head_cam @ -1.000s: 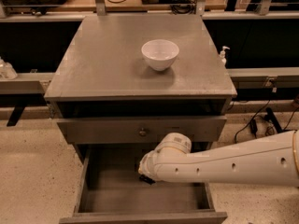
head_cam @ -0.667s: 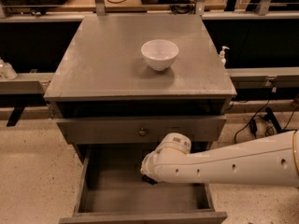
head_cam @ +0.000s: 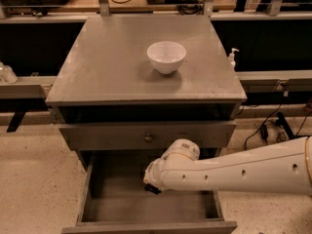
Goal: Pick rxbar chocolate from middle drawer and place on counter
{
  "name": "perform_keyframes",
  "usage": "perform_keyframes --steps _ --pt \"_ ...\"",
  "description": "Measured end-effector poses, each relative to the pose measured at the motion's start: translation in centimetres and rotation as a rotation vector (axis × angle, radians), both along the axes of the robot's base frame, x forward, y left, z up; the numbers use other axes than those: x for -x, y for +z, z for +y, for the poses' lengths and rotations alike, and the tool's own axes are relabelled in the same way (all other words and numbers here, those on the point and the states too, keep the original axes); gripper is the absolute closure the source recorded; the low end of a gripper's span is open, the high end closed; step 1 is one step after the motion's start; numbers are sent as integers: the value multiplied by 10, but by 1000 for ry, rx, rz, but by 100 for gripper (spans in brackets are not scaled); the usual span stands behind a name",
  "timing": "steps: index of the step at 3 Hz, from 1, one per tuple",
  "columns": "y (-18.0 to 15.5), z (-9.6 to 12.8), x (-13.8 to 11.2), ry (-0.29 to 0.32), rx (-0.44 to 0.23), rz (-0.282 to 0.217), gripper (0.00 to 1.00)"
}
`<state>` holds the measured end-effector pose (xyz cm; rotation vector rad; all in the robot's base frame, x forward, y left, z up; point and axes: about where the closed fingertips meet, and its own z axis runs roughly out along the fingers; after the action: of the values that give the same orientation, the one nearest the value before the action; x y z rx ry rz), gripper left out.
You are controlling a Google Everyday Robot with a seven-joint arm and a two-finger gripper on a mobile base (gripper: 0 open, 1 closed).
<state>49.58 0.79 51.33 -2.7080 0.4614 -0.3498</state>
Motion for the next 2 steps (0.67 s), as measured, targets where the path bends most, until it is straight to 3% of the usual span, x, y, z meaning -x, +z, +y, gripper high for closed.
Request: perform_keyframes --steps 1,2 --pt "33 40 3 35 -183 -23 100" --pt "66 66 -10 -23 -408 10 100"
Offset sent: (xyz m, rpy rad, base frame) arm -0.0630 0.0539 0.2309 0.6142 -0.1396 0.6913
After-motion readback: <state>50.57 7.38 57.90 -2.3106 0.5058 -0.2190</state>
